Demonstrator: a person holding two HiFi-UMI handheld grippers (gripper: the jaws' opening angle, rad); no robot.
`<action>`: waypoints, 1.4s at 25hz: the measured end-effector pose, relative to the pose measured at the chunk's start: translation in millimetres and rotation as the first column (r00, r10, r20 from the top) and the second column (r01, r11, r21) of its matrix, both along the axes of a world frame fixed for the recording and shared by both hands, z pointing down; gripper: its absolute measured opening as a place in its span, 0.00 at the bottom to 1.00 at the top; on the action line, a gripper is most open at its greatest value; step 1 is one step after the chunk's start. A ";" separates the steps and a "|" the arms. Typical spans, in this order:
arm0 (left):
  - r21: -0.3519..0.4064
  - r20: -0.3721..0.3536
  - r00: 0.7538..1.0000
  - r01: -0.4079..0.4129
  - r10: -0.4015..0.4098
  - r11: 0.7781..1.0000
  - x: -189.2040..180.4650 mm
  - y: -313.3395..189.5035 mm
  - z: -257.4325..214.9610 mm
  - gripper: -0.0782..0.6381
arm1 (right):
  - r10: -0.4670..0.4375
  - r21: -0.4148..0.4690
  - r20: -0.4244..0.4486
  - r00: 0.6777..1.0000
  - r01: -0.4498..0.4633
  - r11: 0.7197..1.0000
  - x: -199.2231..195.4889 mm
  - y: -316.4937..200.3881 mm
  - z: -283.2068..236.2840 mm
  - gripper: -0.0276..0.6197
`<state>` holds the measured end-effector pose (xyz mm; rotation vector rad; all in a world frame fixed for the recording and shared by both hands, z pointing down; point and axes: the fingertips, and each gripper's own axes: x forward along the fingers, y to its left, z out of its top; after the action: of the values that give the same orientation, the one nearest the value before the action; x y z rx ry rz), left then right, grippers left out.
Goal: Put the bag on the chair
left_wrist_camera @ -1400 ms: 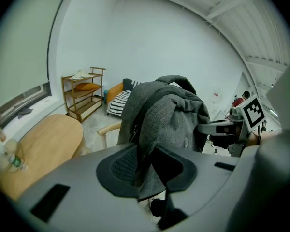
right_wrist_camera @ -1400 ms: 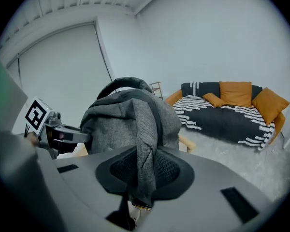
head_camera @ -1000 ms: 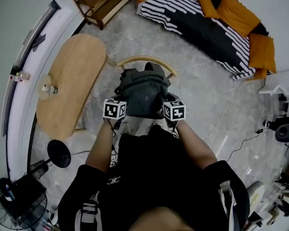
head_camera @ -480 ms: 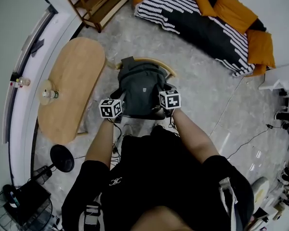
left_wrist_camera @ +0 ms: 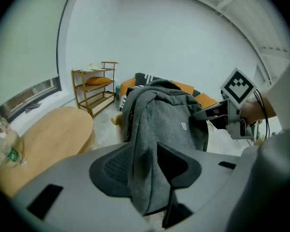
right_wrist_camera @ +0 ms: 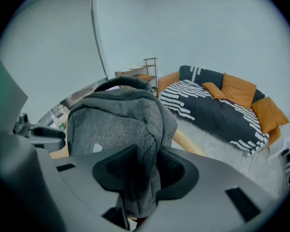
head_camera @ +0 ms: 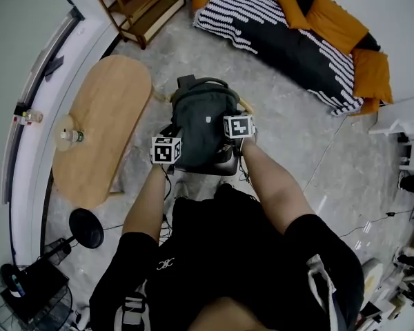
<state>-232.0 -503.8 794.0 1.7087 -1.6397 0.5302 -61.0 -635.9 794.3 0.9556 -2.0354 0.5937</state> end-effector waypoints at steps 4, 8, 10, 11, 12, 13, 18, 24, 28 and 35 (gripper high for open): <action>0.033 -0.009 0.999 0.046 -0.046 0.998 -9.1 9.8 -16.0 0.35 | 0.069 -0.035 0.017 0.997 -0.068 0.997 1.8 -5.4 -4.2 0.36; 0.112 0.011 0.998 0.062 -0.064 0.992 -23.7 8.1 -61.4 0.35 | 0.095 0.127 0.181 0.979 -0.119 0.985 -0.4 -2.6 -52.2 0.37; 0.156 0.027 0.997 0.062 -0.067 0.986 -30.0 6.7 -89.4 0.35 | 0.071 0.205 0.277 0.958 -0.131 0.970 -7.3 7.9 -92.1 0.37; 0.185 0.035 0.997 0.062 -0.070 0.981 -32.1 6.0 -105.9 0.35 | 0.050 0.248 0.316 0.947 -0.133 0.959 -9.9 14.1 -114.8 0.37; 0.218 0.047 0.996 0.060 -0.072 0.974 -33.4 5.3 -124.2 0.34 | 0.026 0.295 0.351 0.936 -0.136 0.946 -11.4 20.2 -139.1 0.36; 0.253 0.066 0.995 0.054 -0.073 0.966 -33.8 4.9 -143.7 0.34 | 0.000 0.342 0.381 0.924 -0.141 0.929 -11.8 26.2 -164.4 0.35; 0.403 0.177 0.981 -0.001 -0.077 0.915 -25.1 11.4 -245.0 0.27 | -0.121 0.567 0.442 0.889 -0.172 0.806 -0.2 55.5 -287.8 0.27; 0.553 0.171 0.977 0.009 -0.124 0.833 -26.2 44.4 -339.4 0.17 | -0.121 0.660 0.446 0.887 -0.235 0.713 10.5 100.2 -366.8 0.06; 0.581 0.195 0.977 -0.042 -0.089 0.813 -23.2 69.7 -368.4 0.16 | -0.177 0.678 0.464 0.868 -0.219 0.702 3.5 133.0 -386.4 0.06; 0.602 0.218 0.974 -0.091 -0.054 0.793 -29.7 103.6 -387.8 0.16 | -0.181 0.680 0.491 0.852 -0.245 0.691 -8.3 179.7 -400.8 0.06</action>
<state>-261.7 -400.2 406.2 2.1880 -2.1215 0.2037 -69.3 -456.2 393.5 1.3961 -2.8626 0.0001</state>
